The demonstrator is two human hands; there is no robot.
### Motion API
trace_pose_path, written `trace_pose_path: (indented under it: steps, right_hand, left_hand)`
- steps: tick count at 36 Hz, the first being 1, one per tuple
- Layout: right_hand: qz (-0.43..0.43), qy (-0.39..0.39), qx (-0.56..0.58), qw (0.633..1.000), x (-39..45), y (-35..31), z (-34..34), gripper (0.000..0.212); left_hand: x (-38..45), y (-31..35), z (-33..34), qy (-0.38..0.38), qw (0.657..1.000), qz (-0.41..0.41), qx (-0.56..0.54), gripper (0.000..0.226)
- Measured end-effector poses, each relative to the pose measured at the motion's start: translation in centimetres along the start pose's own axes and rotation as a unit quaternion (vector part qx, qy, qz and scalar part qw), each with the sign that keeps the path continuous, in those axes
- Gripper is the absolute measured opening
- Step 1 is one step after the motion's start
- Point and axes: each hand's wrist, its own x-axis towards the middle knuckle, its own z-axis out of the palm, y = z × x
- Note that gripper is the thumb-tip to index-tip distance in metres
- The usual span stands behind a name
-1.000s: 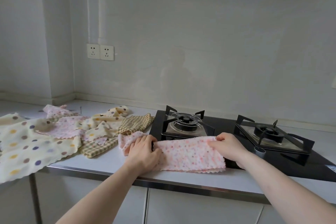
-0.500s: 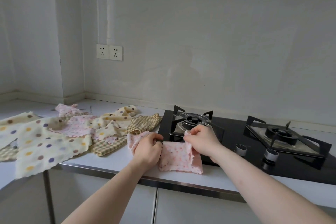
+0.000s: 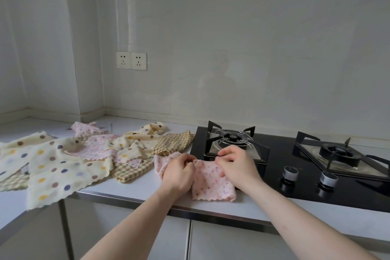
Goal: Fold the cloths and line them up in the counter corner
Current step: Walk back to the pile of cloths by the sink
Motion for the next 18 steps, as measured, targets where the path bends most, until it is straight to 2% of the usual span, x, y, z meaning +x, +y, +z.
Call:
trace_pose_path:
  steps: [2,4,14,16,18]
  right_hand:
    - [-0.035,0.063,-0.058,0.996,0.1,1.4,-0.8,0.011]
    - [-0.043,0.082,-0.085,0.992,0.0,2.7,-1.3,0.013]
    - [0.027,-0.008,-0.129,0.991,0.0,4.2,-0.7,0.054]
    - [0.057,-0.038,-0.113,0.991,0.9,4.0,-0.9,0.056]
    - [0.082,-0.068,-0.094,0.990,1.8,4.0,-1.3,0.057]
  left_hand:
    - [0.0,0.1,-0.1,-0.003,1.000,-0.005,0.000,0.028]
    - [0.0,0.0,-0.1,-0.007,1.000,-0.010,0.002,0.034]
    - [0.1,0.1,-0.1,-0.034,0.999,-0.021,0.002,0.046]
    - [0.2,0.0,0.1,-0.045,0.998,-0.018,0.029,0.042]
    - [0.2,0.1,0.5,-0.058,0.995,-0.015,0.084,0.054]
